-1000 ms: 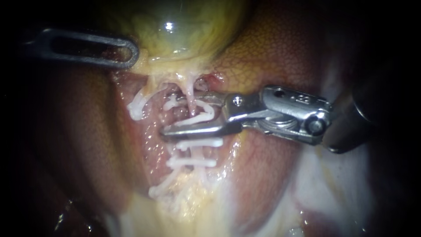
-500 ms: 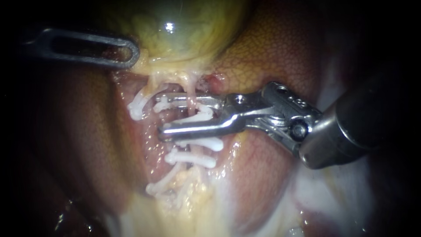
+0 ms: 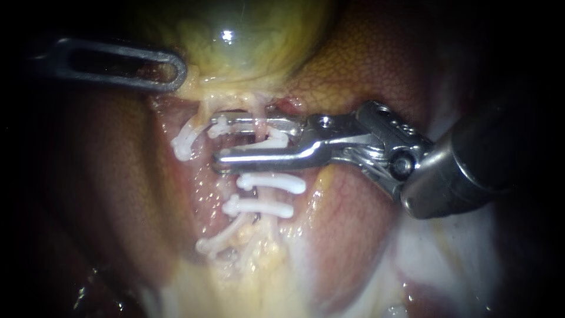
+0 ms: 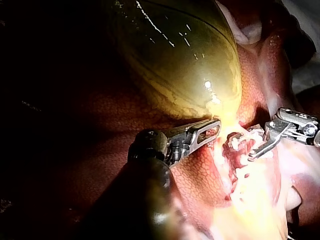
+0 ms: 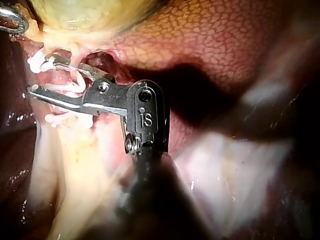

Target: Clipping third clip right tube

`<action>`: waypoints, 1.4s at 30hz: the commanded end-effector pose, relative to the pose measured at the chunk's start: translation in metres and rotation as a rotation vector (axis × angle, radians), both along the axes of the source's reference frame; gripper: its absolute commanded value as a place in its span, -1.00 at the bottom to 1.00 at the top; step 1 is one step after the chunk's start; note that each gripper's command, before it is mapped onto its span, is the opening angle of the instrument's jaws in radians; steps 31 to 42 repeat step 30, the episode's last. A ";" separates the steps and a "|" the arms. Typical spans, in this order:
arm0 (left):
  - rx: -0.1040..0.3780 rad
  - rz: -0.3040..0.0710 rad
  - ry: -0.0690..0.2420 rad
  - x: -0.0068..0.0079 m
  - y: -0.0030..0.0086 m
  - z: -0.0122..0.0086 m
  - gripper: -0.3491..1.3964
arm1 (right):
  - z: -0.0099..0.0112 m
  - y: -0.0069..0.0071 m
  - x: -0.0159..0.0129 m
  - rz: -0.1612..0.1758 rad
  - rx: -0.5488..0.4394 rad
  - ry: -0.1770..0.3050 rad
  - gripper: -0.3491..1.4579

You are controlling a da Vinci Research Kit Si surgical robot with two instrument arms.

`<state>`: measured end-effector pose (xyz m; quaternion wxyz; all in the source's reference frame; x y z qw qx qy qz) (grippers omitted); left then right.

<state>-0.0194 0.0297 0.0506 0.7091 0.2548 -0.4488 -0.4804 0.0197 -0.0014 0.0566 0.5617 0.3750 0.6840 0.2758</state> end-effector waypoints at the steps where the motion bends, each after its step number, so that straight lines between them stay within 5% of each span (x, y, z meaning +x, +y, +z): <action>1: 0.000 0.000 0.000 0.0000 0.0000 0.0000 -1.00 | 0.0001 0.0000 -0.0002 0.003 0.001 -0.003 -0.51; 10: 0.000 0.000 0.000 0.0000 0.0000 0.0000 -1.00 | 0.0007 0.0005 -0.0008 0.005 0.044 -0.028 -1.00; 13: 0.000 0.000 0.000 0.0000 0.0000 0.0000 -1.00 | 0.0008 0.0006 -0.0009 0.001 0.096 -0.049 -1.00; 18: 0.000 0.000 0.000 0.0000 0.0000 0.0000 -1.00 | 0.0007 0.0003 -0.0009 -0.094 0.083 -0.009 -1.00; 42: 0.000 0.000 0.000 0.0000 0.0000 0.0000 -1.00 | 0.0007 0.0003 -0.0009 -0.097 0.082 -0.014 -1.00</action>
